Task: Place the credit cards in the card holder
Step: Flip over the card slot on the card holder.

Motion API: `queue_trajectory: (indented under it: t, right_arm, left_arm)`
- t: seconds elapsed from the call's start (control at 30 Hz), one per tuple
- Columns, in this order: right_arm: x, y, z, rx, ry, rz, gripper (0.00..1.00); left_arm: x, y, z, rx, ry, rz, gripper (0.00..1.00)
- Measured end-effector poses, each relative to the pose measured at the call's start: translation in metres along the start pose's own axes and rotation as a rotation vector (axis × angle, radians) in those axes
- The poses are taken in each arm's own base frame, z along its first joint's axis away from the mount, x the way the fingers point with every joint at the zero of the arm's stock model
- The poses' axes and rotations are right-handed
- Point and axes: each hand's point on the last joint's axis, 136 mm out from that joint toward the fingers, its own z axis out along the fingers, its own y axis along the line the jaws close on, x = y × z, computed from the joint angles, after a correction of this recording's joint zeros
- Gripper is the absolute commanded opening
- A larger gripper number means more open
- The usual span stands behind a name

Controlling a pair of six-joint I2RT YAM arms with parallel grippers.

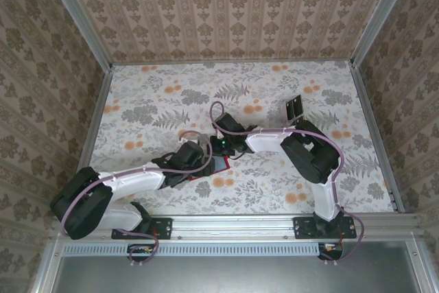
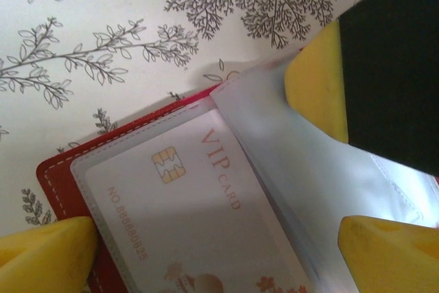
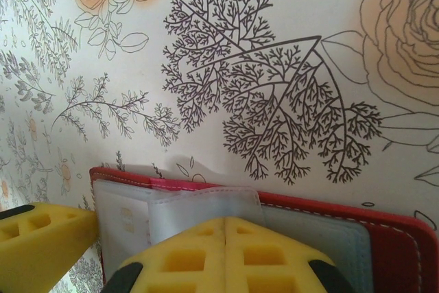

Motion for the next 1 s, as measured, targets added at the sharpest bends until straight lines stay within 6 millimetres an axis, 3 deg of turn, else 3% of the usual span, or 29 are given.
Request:
queue_trajectory:
  t: [0.13,0.3,0.4,0.63,1.0]
  right_arm:
    - [0.0,0.0,0.0,-0.003,0.003,0.0,0.01]
    - [-0.001,0.0,-0.002,-0.006,0.002,0.005,0.23]
    - [-0.005,0.003,-0.014,-0.013,-0.018,0.004,0.3]
    - [-0.012,0.012,-0.046,-0.03,-0.07,-0.002,0.32]
    - [0.005,-0.007,-0.041,0.005,-0.034,0.015,0.31]
  left_arm:
    - [-0.001,0.002,0.003,-0.033,-0.012,-0.015,1.0]
    - [-0.002,0.004,0.004,-0.065,-0.01,-0.051,1.0]
    - [-0.002,0.005,0.006,-0.09,0.005,-0.059,1.0]
    - [-0.002,0.007,0.01,-0.15,0.047,-0.061,1.0]
    - [0.001,0.02,0.008,-0.222,0.048,-0.049,1.0]
